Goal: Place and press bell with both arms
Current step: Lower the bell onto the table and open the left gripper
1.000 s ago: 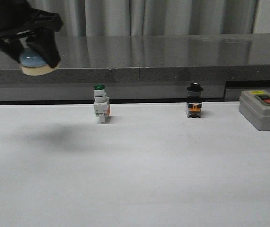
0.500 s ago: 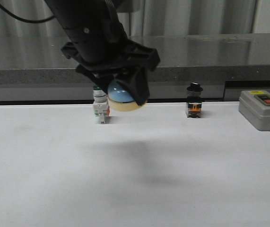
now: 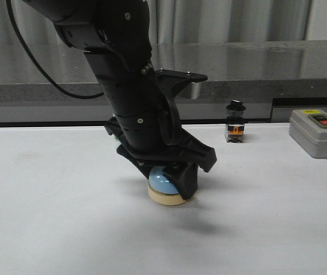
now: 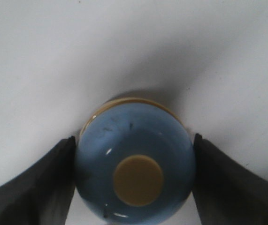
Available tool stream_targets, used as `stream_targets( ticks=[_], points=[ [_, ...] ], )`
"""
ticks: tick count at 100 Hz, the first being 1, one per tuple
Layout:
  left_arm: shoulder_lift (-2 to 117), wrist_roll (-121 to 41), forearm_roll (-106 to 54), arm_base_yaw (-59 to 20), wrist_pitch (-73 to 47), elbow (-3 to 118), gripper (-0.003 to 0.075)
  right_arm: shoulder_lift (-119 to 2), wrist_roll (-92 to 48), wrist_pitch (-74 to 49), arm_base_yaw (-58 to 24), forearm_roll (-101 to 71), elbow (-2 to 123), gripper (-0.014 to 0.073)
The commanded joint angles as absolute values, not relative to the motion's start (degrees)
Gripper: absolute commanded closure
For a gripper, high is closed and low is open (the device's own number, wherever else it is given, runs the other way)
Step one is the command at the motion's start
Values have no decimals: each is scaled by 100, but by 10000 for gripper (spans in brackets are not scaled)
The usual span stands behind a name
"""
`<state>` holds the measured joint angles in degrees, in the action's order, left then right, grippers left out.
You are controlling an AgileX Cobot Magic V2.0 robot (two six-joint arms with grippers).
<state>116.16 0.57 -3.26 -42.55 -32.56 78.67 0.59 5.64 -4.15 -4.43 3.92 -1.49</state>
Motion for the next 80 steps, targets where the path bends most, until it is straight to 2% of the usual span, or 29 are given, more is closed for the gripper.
stream_targets(
  ticks=[1,12,19,29,37,45,51,80],
  points=[
    [11338,44,-439,-4305,-2932,8038,586,161,555,96,-408,393,-66,654],
    [11338,44,-482,-4305,-2921,8038,575,161,555,96,-408,393,-66,654],
    [11338,44,-482,-4305,-2942,8038,523,161,555,96,-408,393,-66,654],
    [11338,44,-482,-4305,-2942,8038,356,161,555,96,-408,393,-66,654],
    [11338,44,-482,-4305,-2942,8038,171,161,555,96,-408,393,-66,654],
    [11338,44,-487,-4305,-2953,8038,78,161,555,96,-408,393,-66,654],
    [11338,44,-487,-4305,-2953,8038,57,161,555,96,-408,393,-66,654],
    [11078,58,-546,-4305,-2964,8038,58,161,555,96,-408,393,-66,654]
  ],
)
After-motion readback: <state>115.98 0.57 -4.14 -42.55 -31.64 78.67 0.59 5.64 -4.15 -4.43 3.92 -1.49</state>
